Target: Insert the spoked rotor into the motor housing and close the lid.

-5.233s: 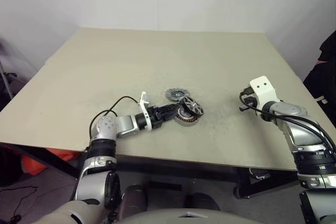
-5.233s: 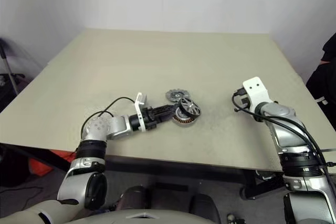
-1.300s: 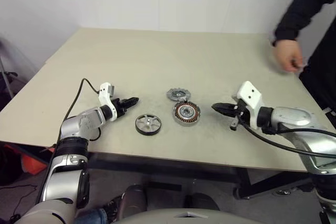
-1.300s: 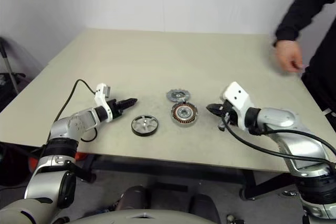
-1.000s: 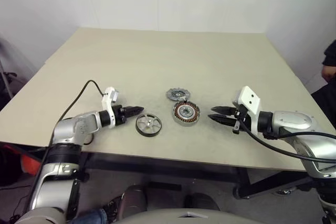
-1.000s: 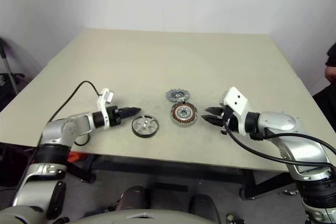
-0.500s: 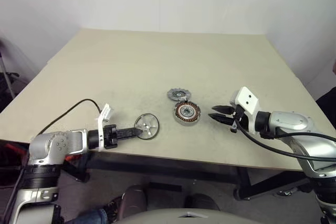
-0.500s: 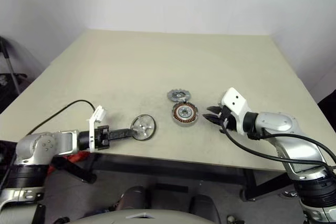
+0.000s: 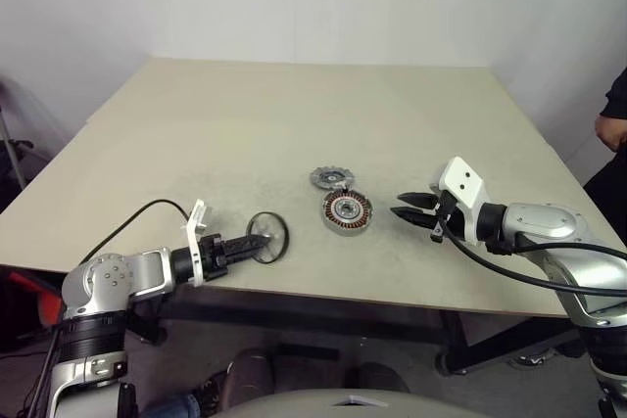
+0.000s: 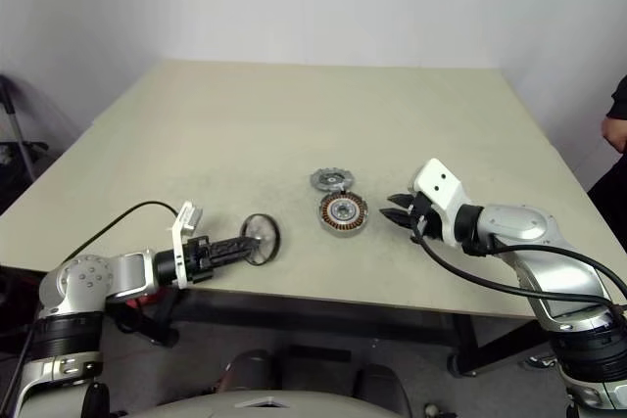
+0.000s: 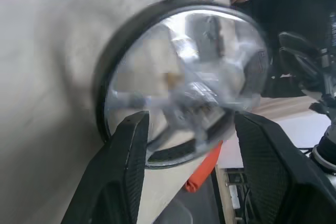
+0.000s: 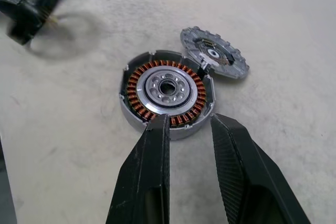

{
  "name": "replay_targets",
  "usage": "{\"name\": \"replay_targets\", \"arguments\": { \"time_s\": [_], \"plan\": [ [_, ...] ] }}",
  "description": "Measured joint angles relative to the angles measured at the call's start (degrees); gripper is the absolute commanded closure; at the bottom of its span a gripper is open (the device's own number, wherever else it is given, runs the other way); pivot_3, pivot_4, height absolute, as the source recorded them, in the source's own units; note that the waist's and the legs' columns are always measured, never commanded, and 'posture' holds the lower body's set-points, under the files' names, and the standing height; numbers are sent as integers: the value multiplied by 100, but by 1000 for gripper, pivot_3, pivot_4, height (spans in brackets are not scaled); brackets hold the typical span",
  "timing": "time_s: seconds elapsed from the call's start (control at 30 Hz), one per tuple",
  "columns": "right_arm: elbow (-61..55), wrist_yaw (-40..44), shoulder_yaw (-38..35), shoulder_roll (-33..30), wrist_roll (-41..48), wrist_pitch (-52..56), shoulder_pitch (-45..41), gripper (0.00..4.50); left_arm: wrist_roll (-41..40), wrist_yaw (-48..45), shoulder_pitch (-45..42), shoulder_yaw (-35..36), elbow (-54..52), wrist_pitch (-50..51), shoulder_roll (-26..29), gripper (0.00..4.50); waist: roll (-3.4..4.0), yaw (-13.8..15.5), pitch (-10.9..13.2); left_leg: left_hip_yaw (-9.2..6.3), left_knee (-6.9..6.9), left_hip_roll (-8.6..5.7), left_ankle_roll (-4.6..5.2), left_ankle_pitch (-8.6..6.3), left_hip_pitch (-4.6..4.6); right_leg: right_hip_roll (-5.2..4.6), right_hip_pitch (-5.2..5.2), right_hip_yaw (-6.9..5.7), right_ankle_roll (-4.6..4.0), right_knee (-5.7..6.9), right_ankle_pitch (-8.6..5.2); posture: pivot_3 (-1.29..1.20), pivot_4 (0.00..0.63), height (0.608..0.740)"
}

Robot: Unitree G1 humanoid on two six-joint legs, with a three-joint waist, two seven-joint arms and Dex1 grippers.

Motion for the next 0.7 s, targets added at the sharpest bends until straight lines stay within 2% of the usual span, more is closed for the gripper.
{"name": "replay_targets", "arguments": {
  "time_s": [0.27,0.7],
  "plan": [
    [38,2,147,13,-14,5,-96,3276,-522,55,-68,684,0,170,71,1777,0,5,1,0,-4,-3,11,-7,-4,0,-1,0,-2,-2,-1,0,0,740],
    [145,16,175,19,-118,-85,-100,3276,-553,345,363,545,-9,35,-210,1777,-5,-9,4,2,-9,-1,11,-7,-4,0,-3,1,1,-12,-2,0,0,740]
  ]
}}
